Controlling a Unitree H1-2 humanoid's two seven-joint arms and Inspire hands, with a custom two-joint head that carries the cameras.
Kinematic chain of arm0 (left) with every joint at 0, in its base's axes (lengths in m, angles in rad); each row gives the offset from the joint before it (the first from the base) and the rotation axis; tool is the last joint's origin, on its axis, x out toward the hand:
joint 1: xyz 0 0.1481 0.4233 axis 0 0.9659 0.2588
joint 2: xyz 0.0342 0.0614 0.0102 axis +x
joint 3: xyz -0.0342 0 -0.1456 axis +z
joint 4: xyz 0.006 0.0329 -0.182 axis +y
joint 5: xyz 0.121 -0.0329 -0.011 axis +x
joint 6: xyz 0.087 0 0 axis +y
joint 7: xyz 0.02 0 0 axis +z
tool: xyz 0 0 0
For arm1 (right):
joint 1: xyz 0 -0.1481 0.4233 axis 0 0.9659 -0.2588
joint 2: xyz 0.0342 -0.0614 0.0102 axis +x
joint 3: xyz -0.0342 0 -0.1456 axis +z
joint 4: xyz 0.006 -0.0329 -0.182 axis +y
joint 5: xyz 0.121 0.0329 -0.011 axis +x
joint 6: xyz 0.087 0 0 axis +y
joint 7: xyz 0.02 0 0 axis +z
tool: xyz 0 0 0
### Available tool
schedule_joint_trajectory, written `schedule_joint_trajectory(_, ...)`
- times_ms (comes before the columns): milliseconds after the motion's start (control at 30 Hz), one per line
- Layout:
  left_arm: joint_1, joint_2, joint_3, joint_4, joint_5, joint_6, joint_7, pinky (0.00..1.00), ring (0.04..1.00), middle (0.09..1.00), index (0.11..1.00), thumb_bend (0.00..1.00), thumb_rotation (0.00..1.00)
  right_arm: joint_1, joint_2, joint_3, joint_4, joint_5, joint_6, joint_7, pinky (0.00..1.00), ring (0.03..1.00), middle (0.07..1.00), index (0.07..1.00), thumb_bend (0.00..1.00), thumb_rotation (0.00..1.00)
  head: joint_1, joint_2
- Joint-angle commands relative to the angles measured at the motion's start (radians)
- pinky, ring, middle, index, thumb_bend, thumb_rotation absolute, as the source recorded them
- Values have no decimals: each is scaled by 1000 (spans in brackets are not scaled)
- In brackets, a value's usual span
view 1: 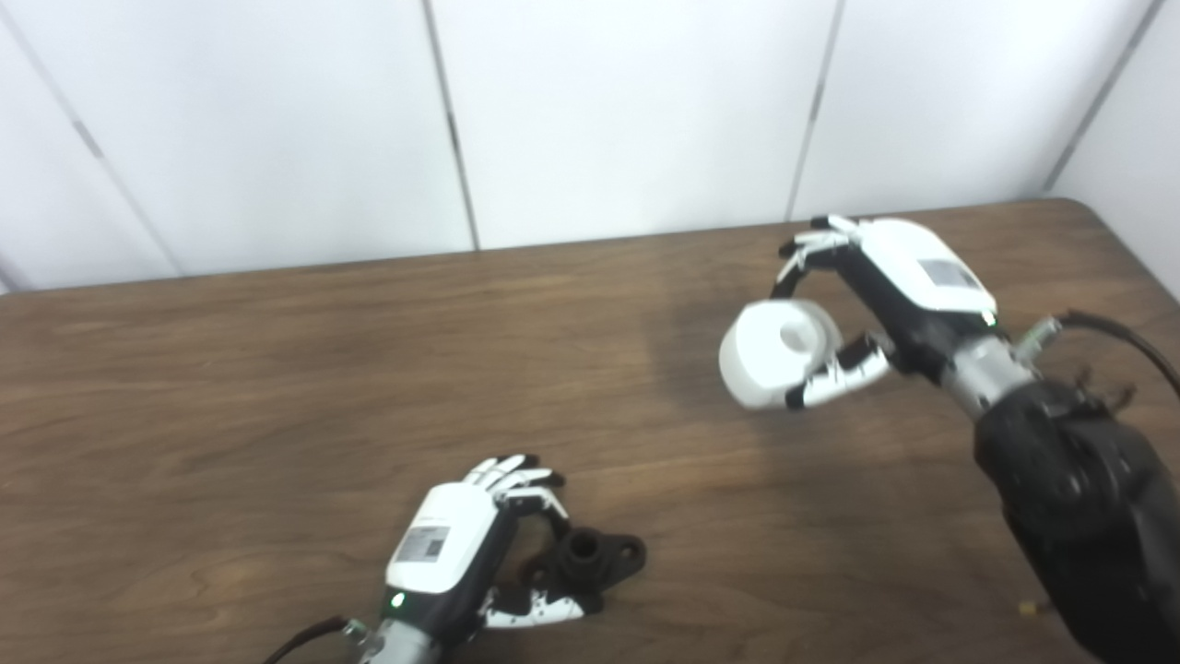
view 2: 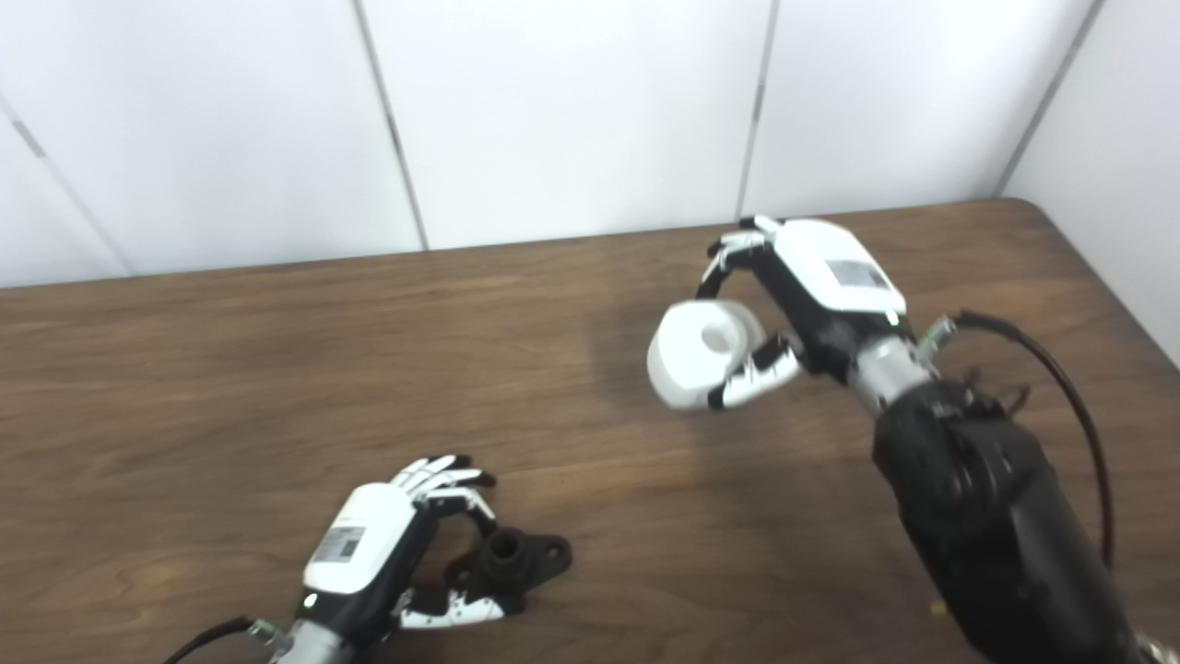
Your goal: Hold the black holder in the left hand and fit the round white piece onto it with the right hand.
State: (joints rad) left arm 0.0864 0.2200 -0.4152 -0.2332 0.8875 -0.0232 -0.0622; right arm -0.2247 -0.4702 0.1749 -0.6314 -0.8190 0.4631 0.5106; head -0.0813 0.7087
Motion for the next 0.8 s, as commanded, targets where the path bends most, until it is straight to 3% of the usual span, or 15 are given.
schedule_joint_trajectory(0,6,-2,-27,20,42,23,-52,926,902,805,487,521,50,-11,17,5,-51,-31,-24,-7,961,932,814,483,525,138,5,7)
schedule_joint_trajectory(400,-5,-13,-43,10,48,60,-68,936,908,807,487,521,50,100,174,89,-108,-76,-95,23,958,920,814,483,524,136,19,33)
schedule_joint_trajectory(767,-21,-26,-59,37,55,56,-41,918,898,800,486,522,51,140,248,136,-88,-96,-138,27,966,928,813,482,525,137,33,42)
